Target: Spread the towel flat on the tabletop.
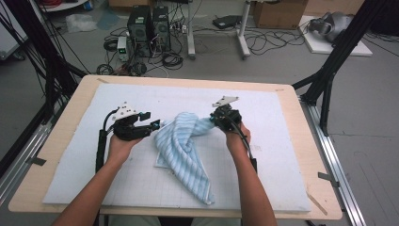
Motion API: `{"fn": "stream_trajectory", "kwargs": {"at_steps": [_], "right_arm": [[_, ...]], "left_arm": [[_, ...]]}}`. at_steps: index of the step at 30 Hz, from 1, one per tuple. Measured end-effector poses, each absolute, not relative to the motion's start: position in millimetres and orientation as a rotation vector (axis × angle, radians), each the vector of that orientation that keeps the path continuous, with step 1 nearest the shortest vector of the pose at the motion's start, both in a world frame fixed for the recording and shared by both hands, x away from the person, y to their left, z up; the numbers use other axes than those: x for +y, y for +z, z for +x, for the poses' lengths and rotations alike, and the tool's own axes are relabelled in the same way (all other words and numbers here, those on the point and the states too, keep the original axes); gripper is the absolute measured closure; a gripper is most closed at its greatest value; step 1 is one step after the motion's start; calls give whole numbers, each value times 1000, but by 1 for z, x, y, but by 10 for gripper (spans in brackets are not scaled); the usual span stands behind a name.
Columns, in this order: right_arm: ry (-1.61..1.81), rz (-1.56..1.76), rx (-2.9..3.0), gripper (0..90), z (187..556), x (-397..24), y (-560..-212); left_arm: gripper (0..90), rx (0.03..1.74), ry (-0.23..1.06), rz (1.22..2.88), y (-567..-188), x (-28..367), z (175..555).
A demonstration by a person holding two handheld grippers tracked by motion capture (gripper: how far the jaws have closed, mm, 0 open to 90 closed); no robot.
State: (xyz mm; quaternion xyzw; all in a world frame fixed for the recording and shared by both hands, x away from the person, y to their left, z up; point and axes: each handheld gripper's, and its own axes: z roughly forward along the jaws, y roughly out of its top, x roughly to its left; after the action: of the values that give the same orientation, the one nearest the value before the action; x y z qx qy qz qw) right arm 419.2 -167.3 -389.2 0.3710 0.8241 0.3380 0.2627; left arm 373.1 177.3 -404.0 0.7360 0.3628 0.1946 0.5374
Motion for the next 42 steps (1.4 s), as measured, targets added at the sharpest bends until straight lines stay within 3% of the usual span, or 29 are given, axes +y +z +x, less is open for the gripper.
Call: {"fn": "stream_trajectory", "kwargs": {"at_steps": [9, 15, 22, 25, 29, 36, 42], "right_arm": [[883, 1312, 1846, 857, 426, -226, -382], [932, 1294, 1903, 670, 419, -233, -389], [1004, 1253, 1917, 627, 392, -246, -389], [1028, 1247, 1927, 620, 378, -254, -393], [1050, 1266, 1928, 601, 363, -264, -398], [1044, 1304, 1941, 605, 356, -274, -406], [1154, 1242, 2049, 603, 354, -257, -418]], "left_arm": [[441, 809, 379, 1838, -416, 155, 374], [441, 788, 349, 1905, -426, 139, 381], [443, 823, 327, 1987, -438, 122, 394], [529, 785, 313, 2057, -444, 112, 393], [832, 710, 343, 2122, -445, 105, 390], [851, 787, 354, 1937, -427, 136, 393], [855, 873, 435, 1808, -415, 171, 392]]}}
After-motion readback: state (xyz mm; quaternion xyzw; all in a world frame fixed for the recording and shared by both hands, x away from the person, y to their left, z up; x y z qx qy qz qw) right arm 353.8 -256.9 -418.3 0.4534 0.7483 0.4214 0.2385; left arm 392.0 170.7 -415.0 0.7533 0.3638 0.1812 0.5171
